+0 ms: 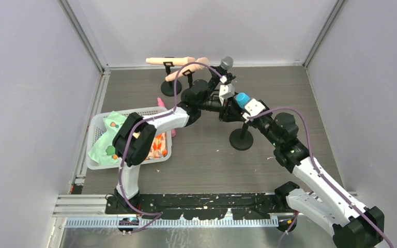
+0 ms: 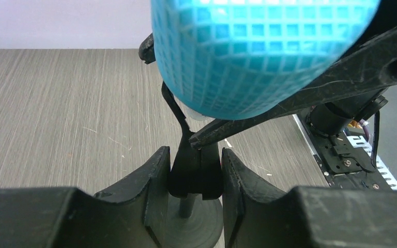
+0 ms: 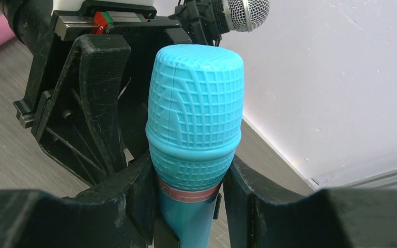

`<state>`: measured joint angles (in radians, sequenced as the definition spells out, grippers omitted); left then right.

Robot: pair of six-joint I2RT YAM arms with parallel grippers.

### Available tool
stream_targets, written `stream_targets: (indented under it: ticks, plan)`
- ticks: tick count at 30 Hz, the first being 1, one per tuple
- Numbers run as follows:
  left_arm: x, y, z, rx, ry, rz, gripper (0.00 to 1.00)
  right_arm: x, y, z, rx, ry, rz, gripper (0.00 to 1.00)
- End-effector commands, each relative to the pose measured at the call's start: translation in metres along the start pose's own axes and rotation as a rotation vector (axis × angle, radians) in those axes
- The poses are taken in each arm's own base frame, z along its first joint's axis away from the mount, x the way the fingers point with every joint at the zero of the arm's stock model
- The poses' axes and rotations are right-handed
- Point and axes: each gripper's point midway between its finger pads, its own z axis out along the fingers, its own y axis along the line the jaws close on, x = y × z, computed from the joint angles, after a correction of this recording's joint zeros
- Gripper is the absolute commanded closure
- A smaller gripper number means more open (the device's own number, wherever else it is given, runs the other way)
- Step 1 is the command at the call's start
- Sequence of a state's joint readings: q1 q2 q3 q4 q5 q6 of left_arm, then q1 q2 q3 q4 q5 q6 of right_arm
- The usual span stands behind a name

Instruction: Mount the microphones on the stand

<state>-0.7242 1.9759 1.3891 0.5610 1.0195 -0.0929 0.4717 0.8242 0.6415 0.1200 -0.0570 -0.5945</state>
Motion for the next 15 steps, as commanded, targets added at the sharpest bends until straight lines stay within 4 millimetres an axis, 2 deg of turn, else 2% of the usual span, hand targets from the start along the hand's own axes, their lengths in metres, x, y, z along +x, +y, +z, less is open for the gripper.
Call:
stream_targets:
  ticks: [1,3,4,7,9,10,11,15]
  plan:
    - [-0.023,-0.008,0.004,0.069,-0.043,0.044,1.00,-0.019,0.003,0.003,0.008,-0.128,0.073,0.93]
    - [-0.024,-0.006,0.003,0.063,-0.048,0.036,1.00,-0.017,0.006,0.000,0.000,-0.121,0.095,0.93]
    - [-0.025,-0.005,0.003,0.059,-0.051,0.031,0.94,-0.014,0.008,-0.001,-0.007,-0.111,0.102,0.93]
    - [-0.027,0.000,0.001,0.029,-0.063,0.022,0.50,-0.011,0.010,-0.007,-0.014,-0.087,0.112,0.93]
    - [-0.027,0.003,-0.001,0.000,-0.072,0.028,0.27,-0.009,0.010,-0.010,-0.011,-0.074,0.116,0.92]
    - [-0.029,0.004,-0.001,-0.007,-0.075,0.033,0.19,-0.009,0.010,-0.012,-0.010,-0.071,0.121,0.92]
    - [-0.030,0.004,-0.002,-0.009,-0.076,0.034,0.15,-0.009,0.009,-0.012,-0.008,-0.068,0.128,0.90]
    - [-0.032,0.003,-0.002,-0.007,-0.075,0.032,0.08,-0.013,0.007,-0.016,-0.004,-0.067,0.148,0.71]
